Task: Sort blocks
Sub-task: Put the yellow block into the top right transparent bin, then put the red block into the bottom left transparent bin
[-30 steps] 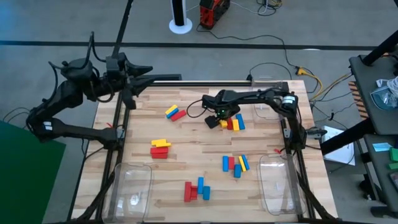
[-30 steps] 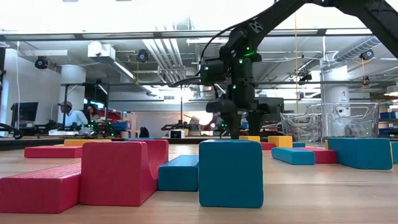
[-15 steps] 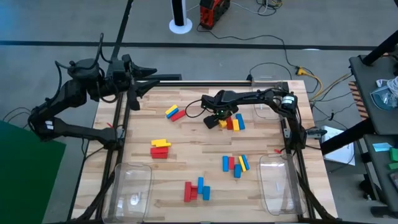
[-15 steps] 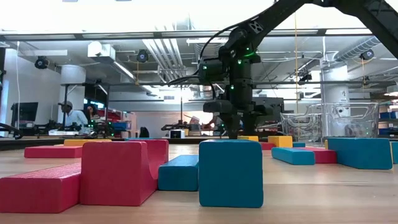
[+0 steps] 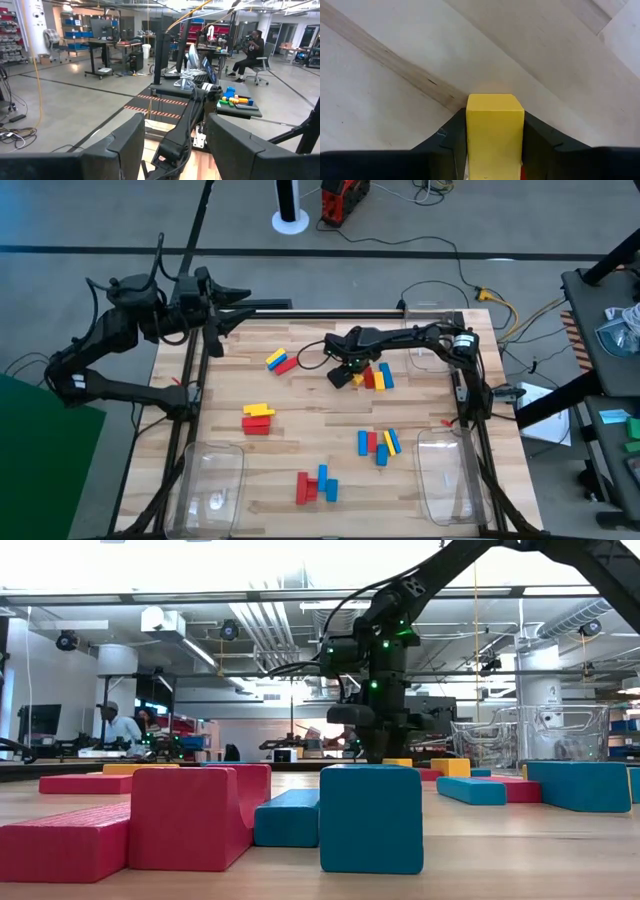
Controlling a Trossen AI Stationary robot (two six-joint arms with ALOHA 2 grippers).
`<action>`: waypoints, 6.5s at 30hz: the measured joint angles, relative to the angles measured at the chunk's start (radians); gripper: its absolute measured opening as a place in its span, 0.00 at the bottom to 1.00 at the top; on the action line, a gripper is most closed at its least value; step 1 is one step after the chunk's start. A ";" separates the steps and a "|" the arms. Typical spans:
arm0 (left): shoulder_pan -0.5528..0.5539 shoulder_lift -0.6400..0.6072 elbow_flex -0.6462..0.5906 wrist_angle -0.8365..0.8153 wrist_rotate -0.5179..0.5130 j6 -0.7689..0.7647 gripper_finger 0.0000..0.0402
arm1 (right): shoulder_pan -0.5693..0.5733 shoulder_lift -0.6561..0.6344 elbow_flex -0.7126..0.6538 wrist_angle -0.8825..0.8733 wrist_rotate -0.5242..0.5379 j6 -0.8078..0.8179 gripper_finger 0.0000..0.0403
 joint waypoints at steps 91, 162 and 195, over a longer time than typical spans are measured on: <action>0.000 0.012 0.000 -0.008 0.000 0.012 0.47 | -0.520 -0.738 -0.698 -0.024 0.107 0.119 0.31; -0.002 0.159 0.000 -0.254 -0.020 -0.126 0.47 | 0.287 -0.864 -0.157 -0.015 0.236 0.136 0.04; -0.122 0.525 0.000 -0.528 0.026 -0.273 0.47 | 0.261 -1.055 -0.158 -0.082 0.233 -0.285 0.04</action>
